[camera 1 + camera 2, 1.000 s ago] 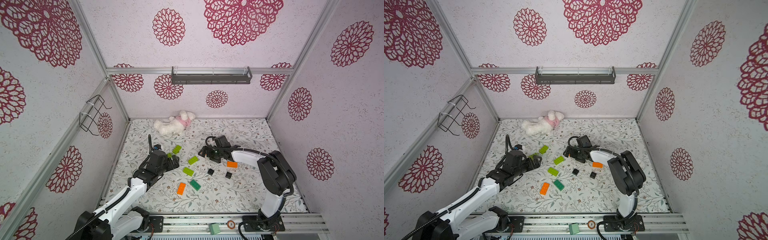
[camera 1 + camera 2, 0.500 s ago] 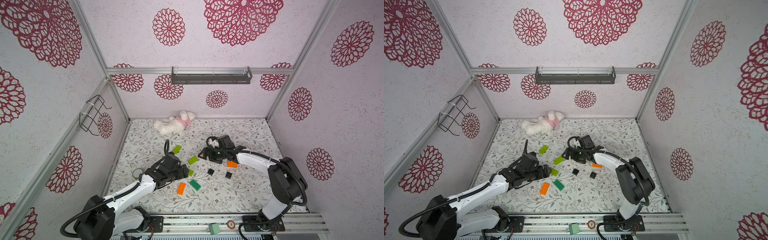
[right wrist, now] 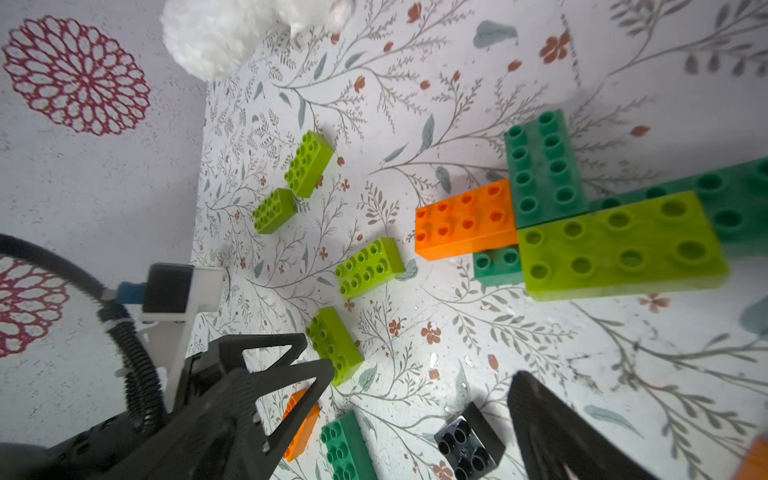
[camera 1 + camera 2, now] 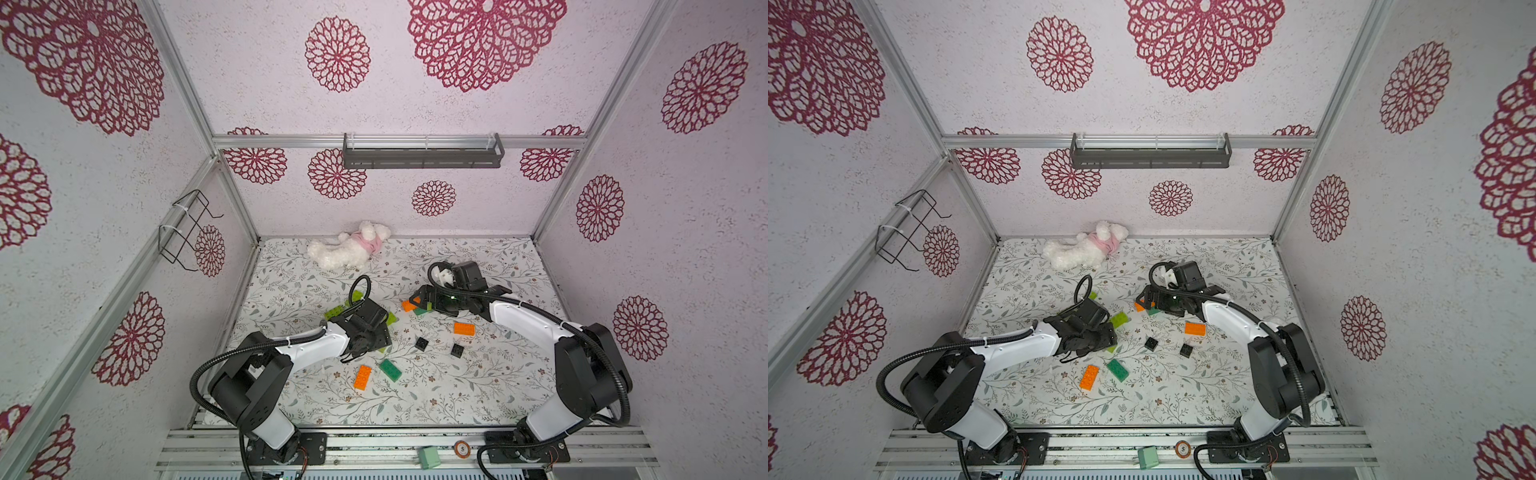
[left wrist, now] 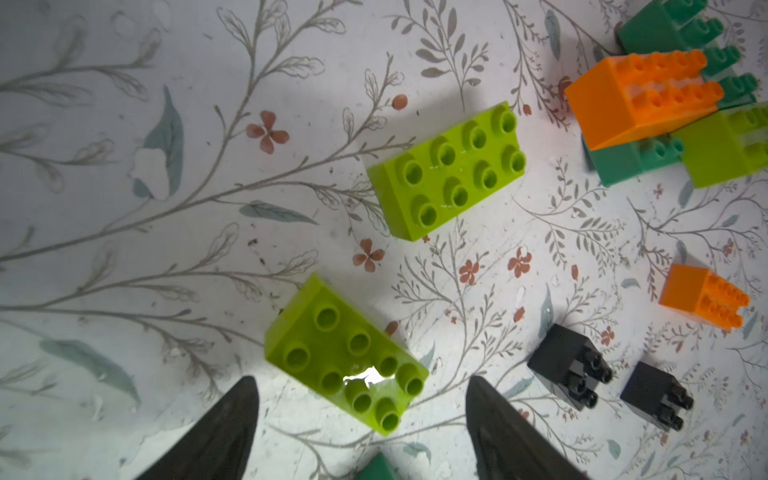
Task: Assemble a small pinwheel with lego
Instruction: Adjust the lego brick at the center of the board.
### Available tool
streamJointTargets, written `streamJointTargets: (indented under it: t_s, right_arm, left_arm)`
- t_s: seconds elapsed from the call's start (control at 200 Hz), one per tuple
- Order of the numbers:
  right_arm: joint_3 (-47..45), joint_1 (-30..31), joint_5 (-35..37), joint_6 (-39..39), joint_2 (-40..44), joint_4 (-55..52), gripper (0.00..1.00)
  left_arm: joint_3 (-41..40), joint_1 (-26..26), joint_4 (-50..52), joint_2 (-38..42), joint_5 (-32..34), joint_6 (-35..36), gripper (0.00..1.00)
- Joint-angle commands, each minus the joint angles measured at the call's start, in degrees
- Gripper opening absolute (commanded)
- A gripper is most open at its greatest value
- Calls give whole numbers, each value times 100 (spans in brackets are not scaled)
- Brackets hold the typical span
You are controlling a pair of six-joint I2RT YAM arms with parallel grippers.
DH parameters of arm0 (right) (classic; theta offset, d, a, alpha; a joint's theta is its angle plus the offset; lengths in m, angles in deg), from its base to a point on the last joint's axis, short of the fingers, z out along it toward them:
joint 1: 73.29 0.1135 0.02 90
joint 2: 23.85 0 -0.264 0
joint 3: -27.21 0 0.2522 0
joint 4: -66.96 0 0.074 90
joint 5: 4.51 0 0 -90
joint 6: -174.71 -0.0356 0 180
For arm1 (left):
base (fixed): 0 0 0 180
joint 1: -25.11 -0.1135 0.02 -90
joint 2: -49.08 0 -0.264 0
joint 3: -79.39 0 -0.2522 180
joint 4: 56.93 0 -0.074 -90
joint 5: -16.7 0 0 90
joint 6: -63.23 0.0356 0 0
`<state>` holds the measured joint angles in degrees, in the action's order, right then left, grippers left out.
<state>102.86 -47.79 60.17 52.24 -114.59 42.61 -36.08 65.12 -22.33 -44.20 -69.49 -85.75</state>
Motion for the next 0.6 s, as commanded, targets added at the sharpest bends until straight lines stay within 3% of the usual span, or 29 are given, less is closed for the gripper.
streamJointTargets:
  t_s: [0.0, 0.28, 0.475, 0.595]
  right_arm:
    - [-38, -178, -16, 214, 292, -41, 99]
    - [60, -460, 266, 242, 140, -17, 99]
    - [266, -532, 655, 173, -131, 58, 99]
    - [389, -564, 928, 144, -322, 136, 99]
  left_arm:
    - [306, 42, 34, -263, 216, -93, 77]
    - [1189, 72, 359, -997, 393, 304, 72]
    - [1125, 362, 321, -645, 877, 776, 73]
    - [904, 554, 409, -444, 893, 639, 75]
